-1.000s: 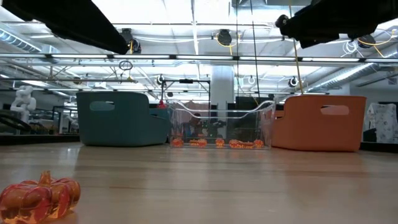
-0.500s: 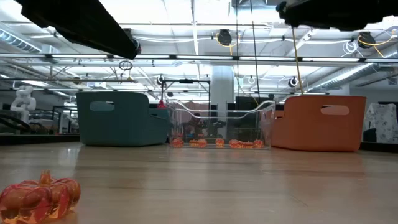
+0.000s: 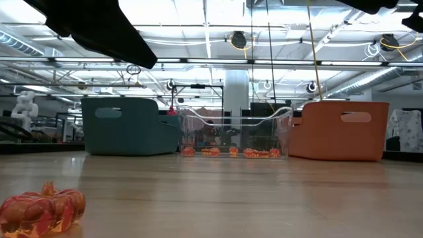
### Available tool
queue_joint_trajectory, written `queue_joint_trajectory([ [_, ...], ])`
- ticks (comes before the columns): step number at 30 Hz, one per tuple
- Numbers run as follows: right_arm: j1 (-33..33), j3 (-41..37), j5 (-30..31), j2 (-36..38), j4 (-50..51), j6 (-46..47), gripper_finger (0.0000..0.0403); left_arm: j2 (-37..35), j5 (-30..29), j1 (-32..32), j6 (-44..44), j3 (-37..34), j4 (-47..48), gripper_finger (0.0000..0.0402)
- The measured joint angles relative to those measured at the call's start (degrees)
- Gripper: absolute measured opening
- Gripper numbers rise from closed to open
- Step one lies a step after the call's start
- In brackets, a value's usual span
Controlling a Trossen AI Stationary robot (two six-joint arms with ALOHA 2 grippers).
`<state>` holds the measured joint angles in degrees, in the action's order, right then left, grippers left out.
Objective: Sort Halloween decoration
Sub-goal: Put the black skeleton toy into the orange bin
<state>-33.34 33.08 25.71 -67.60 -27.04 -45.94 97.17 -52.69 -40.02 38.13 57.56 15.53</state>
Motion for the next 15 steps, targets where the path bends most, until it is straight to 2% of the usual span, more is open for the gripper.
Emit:
queue_joint_trajectory([
  [9, 0.0, 0.0, 0.0, 0.9, 0.3, -12.0, 0.0016, 0.0, 0.1, 0.1, -1.1, 0.0, 0.0, 0.0154],
  [15, 0.0, 0.0, 0.0, 0.9, 0.3, -15.8, 0.0016, 0.0, 0.1, 0.1, -1.1, 0.0, 0.0, 0.0154],
])
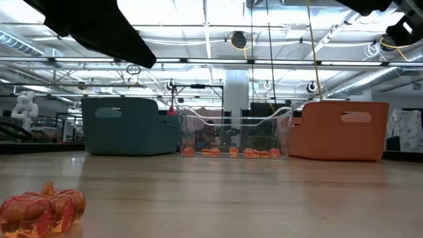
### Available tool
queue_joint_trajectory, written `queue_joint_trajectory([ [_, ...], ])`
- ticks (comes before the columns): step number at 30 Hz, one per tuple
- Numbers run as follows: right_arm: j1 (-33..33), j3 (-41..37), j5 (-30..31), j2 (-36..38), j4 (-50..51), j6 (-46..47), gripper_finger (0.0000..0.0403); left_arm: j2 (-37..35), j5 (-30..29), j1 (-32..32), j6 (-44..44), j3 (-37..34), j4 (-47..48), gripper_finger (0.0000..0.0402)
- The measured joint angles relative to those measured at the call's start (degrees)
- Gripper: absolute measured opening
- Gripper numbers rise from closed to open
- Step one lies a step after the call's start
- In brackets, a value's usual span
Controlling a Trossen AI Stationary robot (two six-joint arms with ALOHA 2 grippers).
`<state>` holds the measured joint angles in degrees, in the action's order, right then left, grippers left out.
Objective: Sort Halloween decoration
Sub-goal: Put the black skeleton toy into the orange bin
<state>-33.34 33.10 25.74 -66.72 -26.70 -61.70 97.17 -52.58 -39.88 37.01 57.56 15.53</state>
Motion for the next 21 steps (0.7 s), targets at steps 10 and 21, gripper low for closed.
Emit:
queue_joint_trajectory([
  [10, 0.0, 0.0, 0.0, 0.0, 0.0, 4.3, 0.0016, 0.0, 0.1, 0.0, 0.0, 0.0, 0.0, 0.0154],
  [21, -0.1, 0.0, -0.2, 0.0, 0.0, 27.4, 0.0016, 0.0, 1.3, 0.0, 0.0, 0.0, 0.0, 0.0154],
])
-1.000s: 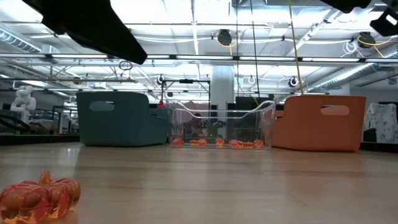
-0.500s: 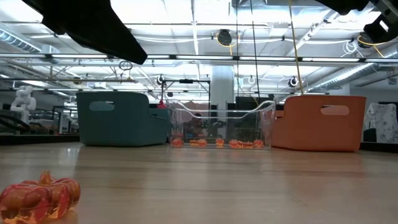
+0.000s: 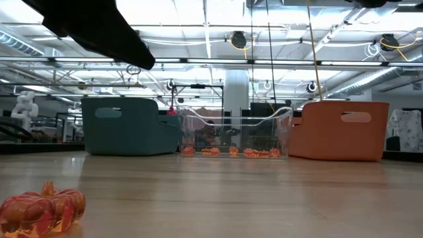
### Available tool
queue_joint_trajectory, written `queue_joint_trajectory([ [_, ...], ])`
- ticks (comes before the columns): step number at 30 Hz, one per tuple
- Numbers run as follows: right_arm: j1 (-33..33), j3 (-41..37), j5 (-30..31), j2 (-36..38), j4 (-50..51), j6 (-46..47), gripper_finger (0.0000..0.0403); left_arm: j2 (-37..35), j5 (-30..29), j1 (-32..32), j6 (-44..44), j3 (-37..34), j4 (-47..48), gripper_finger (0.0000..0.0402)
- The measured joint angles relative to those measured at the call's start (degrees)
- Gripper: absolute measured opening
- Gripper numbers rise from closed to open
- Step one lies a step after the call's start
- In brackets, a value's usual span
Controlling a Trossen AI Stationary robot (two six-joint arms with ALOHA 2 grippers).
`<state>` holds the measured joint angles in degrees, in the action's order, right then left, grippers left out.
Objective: Sort Halloween decoration
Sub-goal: Put the black skeleton toy into the orange bin
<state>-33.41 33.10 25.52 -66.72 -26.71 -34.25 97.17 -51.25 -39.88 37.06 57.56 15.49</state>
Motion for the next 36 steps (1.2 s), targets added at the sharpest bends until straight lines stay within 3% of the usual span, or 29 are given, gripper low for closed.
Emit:
queue_joint_trajectory([
  [6, 0.0, 0.0, 0.0, 0.0, 0.0, 15.9, 0.0016, 0.0, 0.4, 0.0, 0.0, 0.0, 0.0, 0.0154],
  [18, 0.0, 0.0, -0.1, 0.0, 0.0, 38.3, 0.0016, 0.0, 0.4, 0.0, 0.1, 0.0, -0.5, 0.0154],
  [30, 0.0, 0.0, -0.1, 0.0, 0.0, 53.1, 0.0016, 0.0, 0.6, 0.0, 0.1, 0.0, -1.7, 0.0154],
  [36, 1.4, 0.0, 0.0, 0.5, 1.2, 53.2, 0.0016, 0.0, 0.6, 0.0, 0.1, 0.0, -1.7, 0.0154],
])
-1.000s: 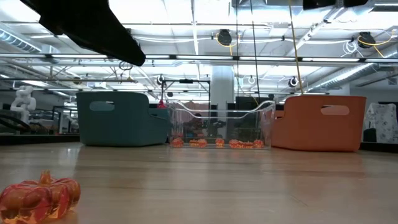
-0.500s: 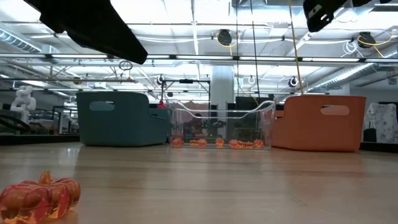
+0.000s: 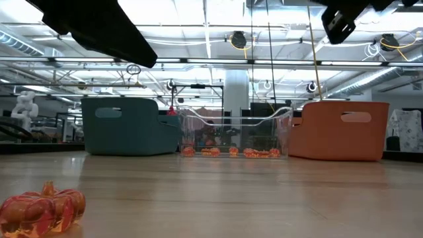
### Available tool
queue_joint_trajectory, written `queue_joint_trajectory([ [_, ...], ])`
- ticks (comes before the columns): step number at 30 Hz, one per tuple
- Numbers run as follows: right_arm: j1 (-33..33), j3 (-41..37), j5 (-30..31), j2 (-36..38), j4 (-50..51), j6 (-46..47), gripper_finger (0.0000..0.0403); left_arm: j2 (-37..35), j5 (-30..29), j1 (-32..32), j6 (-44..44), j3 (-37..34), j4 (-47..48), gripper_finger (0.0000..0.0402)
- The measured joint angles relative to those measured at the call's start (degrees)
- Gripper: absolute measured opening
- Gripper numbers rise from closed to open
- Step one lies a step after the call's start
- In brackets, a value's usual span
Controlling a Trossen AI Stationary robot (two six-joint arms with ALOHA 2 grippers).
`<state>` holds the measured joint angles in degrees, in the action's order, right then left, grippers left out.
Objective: Sort Halloween decoration
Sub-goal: Put the black skeleton toy into the orange bin
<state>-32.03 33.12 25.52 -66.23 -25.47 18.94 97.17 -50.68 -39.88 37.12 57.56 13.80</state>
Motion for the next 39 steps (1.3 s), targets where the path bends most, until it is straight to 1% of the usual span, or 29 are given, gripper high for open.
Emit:
queue_joint_trajectory([
  [3, 2.3, 0.0, 0.0, 1.9, 4.0, 0.4, 0.0016, 0.0, 0.0, 0.0, 0.0, 0.0, 0.0, 0.0154],
  [6, 5.4, 0.0, 0.0, 5.3, 10.2, 0.9, 0.0016, 0.0, 0.0, 0.0, -0.1, 0.0, 0.0, 0.0154],
  [11, 11.5, 0.0, 0.0, 13.7, 21.0, 1.0, 0.0016, 0.0, 0.0, 0.5, -2.4, 0.0, 0.0, 0.0154],
  [16, 18.9, 0.0, 0.2, 22.6, 32.2, 1.0, 0.0016, 0.0, 0.0, 1.5, -3.1, 0.0, 0.0, 0.0154],
  [18, 22.2, 0.0, 0.3, 24.9, 36.5, 1.5, 0.0016, 0.0, 0.0, 2.0, -3.0, 0.0, -0.1, 0.0154],
  [21, 27.6, 0.0, 0.2, 27.0, 40.2, 2.8, 0.0016, 0.0, 0.0, 2.5, -3.1, 0.0, -0.9, 0.0154],
  [25, 34.3, 0.1, -0.1, 27.6, 43.7, 1.9, 0.0016, 0.0, 0.0, 3.3, -3.1, 0.0, -2.5, 0.0154],
  [29, 41.2, 2.7, 0.1, 26.4, 51.9, 2.0, 0.0016, 0.0, 0.0, 4.0, -3.0, 0.0, -3.5, 0.0154],
  [32, 45.8, 4.5, 0.3, 24.7, 57.0, 2.1, 0.0016, 0.0, 0.0, 4.5, -3.0, 0.0, -4.7, 0.0154],
  [36, 51.6, 4.7, 0.1, 21.4, 59.4, -0.4, 0.0016, 0.0, 0.0, 5.3, -3.0, 0.0, -5.7, 0.0154],
  [39, 54.6, 4.7, -0.1, 18.1, 60.8, -0.8, 0.0016, 0.0, 0.5, 5.9, -3.0, 0.0, -6.7, 0.0154],
])
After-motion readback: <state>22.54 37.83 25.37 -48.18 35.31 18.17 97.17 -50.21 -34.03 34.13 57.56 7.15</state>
